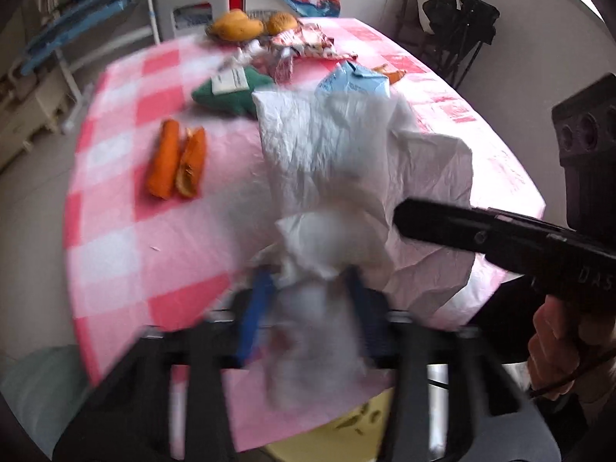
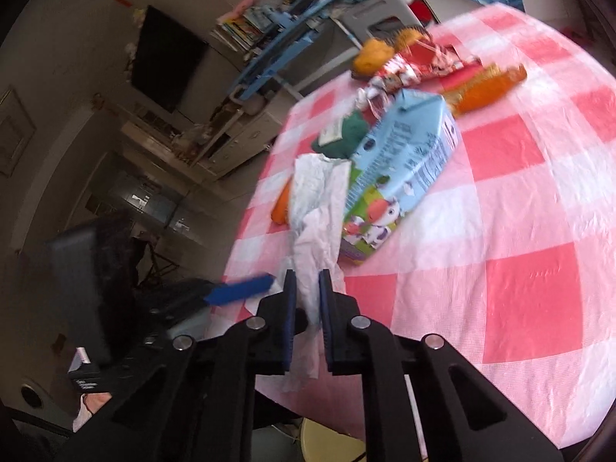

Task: Collect trash
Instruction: 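Grasp the white plastic bag with the right tool while the left tool holds the tissue, then carry the white plastic bag with the right tool and release it into the bucket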

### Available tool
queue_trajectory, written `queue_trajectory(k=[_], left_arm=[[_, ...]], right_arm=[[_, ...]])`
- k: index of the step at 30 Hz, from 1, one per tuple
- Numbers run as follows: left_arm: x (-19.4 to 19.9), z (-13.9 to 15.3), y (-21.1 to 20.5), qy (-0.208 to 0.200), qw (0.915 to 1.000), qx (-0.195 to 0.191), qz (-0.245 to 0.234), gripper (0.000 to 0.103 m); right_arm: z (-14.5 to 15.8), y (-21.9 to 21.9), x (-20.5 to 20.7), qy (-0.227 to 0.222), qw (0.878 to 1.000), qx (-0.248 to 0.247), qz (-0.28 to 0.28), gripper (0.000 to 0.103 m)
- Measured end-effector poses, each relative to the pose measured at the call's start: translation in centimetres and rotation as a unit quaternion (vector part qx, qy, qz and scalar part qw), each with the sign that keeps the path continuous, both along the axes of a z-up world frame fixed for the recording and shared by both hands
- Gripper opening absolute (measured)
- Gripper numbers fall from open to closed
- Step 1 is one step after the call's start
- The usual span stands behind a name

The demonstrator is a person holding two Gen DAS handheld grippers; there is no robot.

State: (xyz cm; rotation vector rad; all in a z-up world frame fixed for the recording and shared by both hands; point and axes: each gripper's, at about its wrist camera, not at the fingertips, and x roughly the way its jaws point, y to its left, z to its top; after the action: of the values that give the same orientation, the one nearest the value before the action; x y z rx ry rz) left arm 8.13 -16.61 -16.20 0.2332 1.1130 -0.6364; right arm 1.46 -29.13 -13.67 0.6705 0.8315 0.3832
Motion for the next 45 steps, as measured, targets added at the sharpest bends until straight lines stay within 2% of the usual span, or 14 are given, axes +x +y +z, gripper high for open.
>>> queue_trajectory(k=[6, 10, 13, 16, 19, 21, 22, 23, 27, 34, 37, 39, 43, 45], left_arm=[[1.0, 0.7, 2.4, 0.017, 0.9965, -0.057, 0.058, 0.012], [1.5, 1.5, 4.4, 0.032, 0.9886, -0.114, 0.094, 0.012], [1.6, 1.6, 5.7, 0.031, 0.9856, -0.117, 0.118, 0.012], [1.9, 1.3, 7.0, 0.03, 0.9823, -0.103, 0.153, 0.012], [2.3, 0.7, 8.2, 0.042, 0.977, -0.094, 0.187, 0.012], [2.7, 0.4, 8.7, 0.05, 0.9747, -0.096, 0.196, 0.012], [2.7, 0.3, 8.9, 0.054, 0.9736, -0.097, 0.2, 0.012], [2.7, 0.3, 8.9, 0.054, 0.9732, -0.097, 0.201, 0.012], [2.3, 0.3, 9.0, 0.054, 0.9735, -0.099, 0.199, 0.012], [1.9, 0.6, 8.9, 0.051, 0.9741, -0.101, 0.195, 0.012], [1.8, 0.9, 8.8, 0.047, 0.9747, -0.102, 0.193, 0.012], [1.6, 1.0, 8.8, 0.045, 0.9754, -0.102, 0.19, 0.012], [1.5, 1.2, 8.6, 0.036, 0.9772, -0.095, 0.187, 0.012], [1.5, 1.4, 8.6, 0.032, 0.9769, -0.097, 0.188, 0.012]], right_arm=[[-0.2, -2.2, -1.0, 0.005, 0.999, -0.015, -0.044, 0.002], [-0.3, -2.6, -1.4, 0.01, 0.998, -0.027, -0.059, 0.002], [0.2, -2.1, -1.5, 0.004, 0.997, -0.049, -0.061, 0.002], [1.2, -1.2, -1.4, -0.007, 0.992, -0.11, -0.06, 0.002], [1.2, 1.0, -1.1, -0.009, 0.99, -0.137, -0.01, 0.002], [0.7, 2.7, -1.0, -0.008, 0.989, -0.146, 0.016, 0.024], [0.7, 3.3, -1.0, -0.014, 0.988, -0.153, 0.019, 0.057], [0.8, 3.8, -1.1, -0.024, 0.987, -0.16, 0.021, 0.068], [0.8, 5.5, -0.5, -0.034, 0.981, -0.189, 0.036, 0.071], [-1.2, 8.6, 0.5, -0.021, 0.956, -0.284, 0.069, 0.077], [-1.9, 9.5, 0.2, -0.025, 0.939, -0.334, 0.077, 0.071], [-1.7, 9.4, -0.1, -0.03, 0.939, -0.331, 0.084, 0.058], [-1.3, 9.8, -0.4, -0.037, 0.933, -0.345, 0.096, 0.015], [-1.2, 9.6, -0.5, -0.036, 0.935, -0.339, 0.101, 0.007]])
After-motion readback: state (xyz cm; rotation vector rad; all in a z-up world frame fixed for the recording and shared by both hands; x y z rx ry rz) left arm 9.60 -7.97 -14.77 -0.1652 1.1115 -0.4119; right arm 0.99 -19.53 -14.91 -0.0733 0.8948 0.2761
